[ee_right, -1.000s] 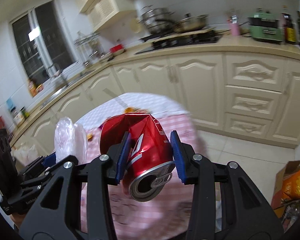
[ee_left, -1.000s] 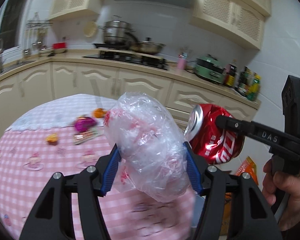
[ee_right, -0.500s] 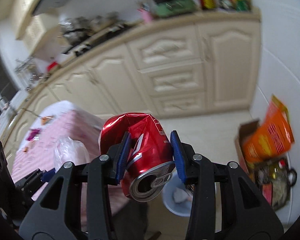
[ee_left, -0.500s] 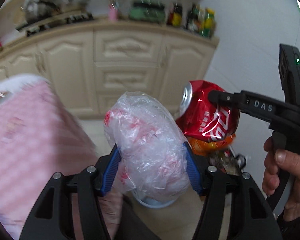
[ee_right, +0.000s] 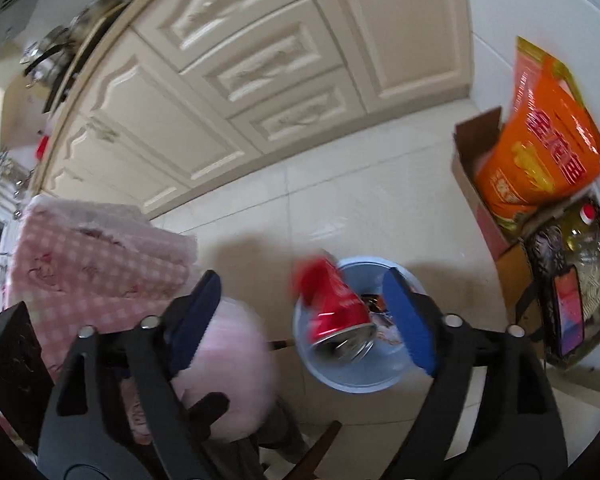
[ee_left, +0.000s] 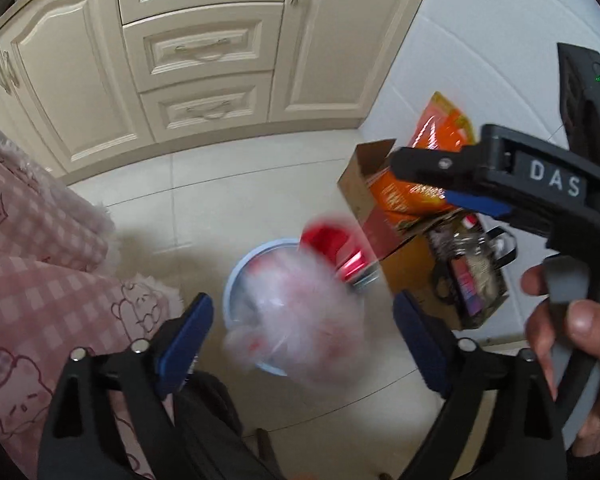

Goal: Collect trash
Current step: 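Carry the plastic bag and red can over the blue bin and release both, then move both tools back above the table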

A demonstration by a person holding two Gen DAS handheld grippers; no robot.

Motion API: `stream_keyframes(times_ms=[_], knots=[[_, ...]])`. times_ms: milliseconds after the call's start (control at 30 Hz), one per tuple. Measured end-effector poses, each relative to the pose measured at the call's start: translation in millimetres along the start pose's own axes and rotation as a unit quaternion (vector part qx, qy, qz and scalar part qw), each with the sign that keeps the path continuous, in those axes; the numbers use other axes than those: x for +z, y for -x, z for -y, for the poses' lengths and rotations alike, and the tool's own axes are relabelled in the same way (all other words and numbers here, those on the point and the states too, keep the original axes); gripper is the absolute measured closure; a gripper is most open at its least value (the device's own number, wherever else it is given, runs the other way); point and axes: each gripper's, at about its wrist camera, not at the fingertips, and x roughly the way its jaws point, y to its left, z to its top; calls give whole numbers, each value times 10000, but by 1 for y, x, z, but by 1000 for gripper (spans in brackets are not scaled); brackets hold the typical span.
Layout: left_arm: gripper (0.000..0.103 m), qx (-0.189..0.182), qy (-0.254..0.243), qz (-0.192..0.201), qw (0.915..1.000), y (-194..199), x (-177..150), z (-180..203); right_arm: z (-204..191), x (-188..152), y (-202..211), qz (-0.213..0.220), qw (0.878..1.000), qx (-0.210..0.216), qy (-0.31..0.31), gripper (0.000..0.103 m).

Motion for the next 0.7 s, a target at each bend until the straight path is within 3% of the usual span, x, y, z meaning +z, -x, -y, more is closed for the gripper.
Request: stream_keyframes(times_ms=[67, 167, 300, 700], knots=[[9, 42, 53, 50, 10000, 1, -1, -4, 5, -1, 0, 9, 10000, -59, -33, 10], [9, 164, 127, 133, 9997, 9, -5, -9, 5, -1, 4, 42, 9999, -145, -56, 6], [9, 303, 186, 368, 9987, 33, -5, -12, 0, -2, 11, 123, 9996, -273, 2, 6], [9, 448, 108, 1326, 9901, 131, -3, -4, -46, 2, 54, 531, 9981, -94, 304, 6]])
